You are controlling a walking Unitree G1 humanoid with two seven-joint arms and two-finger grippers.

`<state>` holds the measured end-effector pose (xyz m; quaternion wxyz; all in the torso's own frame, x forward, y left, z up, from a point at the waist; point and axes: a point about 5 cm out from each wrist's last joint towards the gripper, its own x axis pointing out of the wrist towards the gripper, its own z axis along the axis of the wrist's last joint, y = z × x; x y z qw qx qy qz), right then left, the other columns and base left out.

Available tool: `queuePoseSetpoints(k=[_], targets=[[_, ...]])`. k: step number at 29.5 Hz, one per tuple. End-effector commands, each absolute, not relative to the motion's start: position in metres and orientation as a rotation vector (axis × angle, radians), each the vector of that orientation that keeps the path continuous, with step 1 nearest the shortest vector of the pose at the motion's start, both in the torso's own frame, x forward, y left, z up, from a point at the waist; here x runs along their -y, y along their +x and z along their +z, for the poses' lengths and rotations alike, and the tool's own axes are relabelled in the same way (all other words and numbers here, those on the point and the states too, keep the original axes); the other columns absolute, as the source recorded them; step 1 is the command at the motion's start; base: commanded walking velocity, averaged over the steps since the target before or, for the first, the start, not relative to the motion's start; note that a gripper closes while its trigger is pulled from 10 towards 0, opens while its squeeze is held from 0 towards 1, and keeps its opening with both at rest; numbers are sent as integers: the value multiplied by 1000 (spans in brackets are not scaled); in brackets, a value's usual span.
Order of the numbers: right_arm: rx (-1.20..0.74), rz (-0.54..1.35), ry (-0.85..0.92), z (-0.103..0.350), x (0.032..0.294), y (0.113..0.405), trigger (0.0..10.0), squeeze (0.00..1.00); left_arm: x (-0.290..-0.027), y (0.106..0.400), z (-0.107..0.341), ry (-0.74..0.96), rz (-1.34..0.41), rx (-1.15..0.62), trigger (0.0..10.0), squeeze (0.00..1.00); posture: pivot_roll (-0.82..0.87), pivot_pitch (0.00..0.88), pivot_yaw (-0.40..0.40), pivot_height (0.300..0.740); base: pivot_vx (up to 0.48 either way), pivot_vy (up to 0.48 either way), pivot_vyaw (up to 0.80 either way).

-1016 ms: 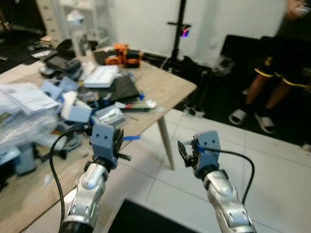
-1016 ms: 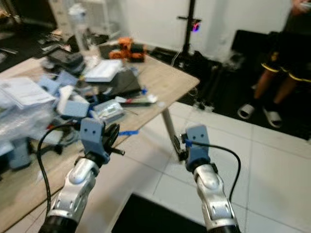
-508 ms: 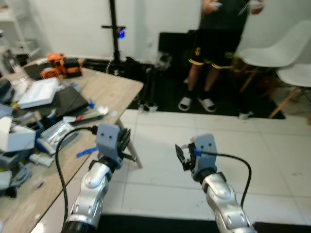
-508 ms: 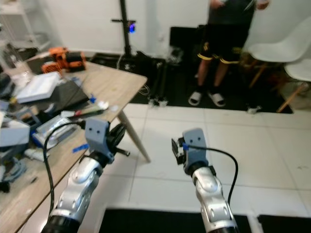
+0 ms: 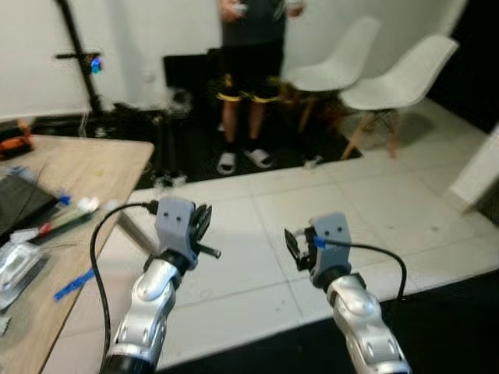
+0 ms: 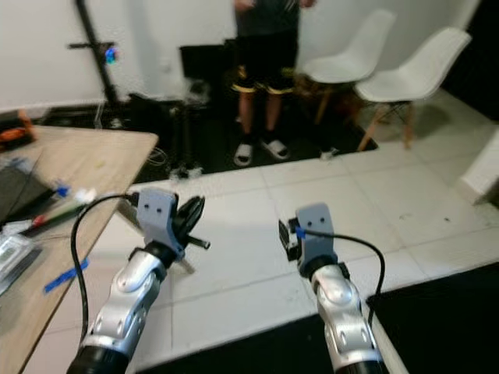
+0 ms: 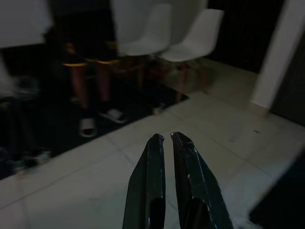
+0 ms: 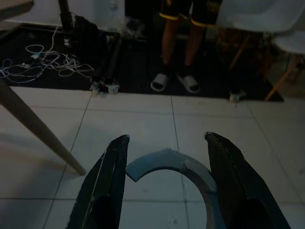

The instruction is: Picking trash to rubbish bin

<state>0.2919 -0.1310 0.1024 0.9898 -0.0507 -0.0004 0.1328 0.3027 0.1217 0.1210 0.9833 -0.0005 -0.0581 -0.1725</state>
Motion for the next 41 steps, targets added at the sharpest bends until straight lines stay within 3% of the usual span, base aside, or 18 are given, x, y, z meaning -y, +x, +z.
queuePoseSetpoints(k=[1, 41], targets=[[-12, 258, -106, 99, 134, 291, 10000, 0, -123, 302, 119, -3, -343, 102, 10000, 0, -23, 66, 22, 740, 0, 0, -800], [-46, 224, -104, 95, 140, 292, 10000, 0, -120, 304, 116, -33, -332, 67, 10000, 0, -26, 61, 17, 740, 0, 0, -800]])
